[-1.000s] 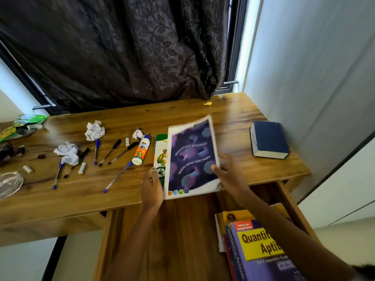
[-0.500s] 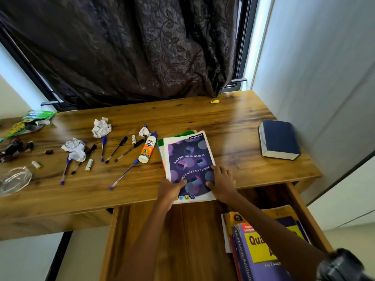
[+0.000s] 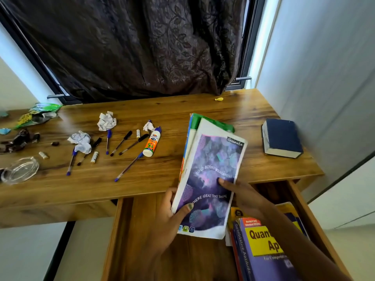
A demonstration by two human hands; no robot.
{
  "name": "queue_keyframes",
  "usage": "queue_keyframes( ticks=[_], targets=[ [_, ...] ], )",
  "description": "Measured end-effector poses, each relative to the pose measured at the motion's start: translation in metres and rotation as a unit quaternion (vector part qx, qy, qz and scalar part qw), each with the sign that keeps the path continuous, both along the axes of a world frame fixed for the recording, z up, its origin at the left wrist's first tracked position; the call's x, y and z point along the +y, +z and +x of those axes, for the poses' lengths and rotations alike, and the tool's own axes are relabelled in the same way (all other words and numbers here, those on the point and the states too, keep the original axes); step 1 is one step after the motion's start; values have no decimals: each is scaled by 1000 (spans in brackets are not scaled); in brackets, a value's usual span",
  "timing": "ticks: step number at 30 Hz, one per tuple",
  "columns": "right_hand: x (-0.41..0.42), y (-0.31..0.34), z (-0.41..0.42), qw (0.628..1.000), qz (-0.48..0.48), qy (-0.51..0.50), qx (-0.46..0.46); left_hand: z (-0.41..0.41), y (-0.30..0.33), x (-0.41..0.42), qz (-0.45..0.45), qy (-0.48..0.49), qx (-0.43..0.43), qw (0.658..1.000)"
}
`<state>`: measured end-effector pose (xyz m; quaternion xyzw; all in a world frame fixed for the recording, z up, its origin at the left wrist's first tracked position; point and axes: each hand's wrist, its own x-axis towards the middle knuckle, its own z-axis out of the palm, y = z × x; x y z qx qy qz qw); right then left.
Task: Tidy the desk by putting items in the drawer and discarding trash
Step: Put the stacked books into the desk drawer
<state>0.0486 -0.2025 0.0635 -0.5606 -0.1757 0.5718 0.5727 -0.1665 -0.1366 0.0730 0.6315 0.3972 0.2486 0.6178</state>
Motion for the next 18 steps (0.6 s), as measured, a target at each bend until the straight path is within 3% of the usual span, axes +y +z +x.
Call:
queue_keyframes(
  ticks=[6,11,18],
  targets=[
    [-5,29,-13,993,100,-48,-47,-14,14,-2,6,35,-32,999],
    [-14,10,-42,984,113,-31,-133,-13,7,-4,14,111,-61,992],
    [-30,-3,-63,975,101,-11,-199,-23,-6,-9,37,134,-47,989]
  ],
)
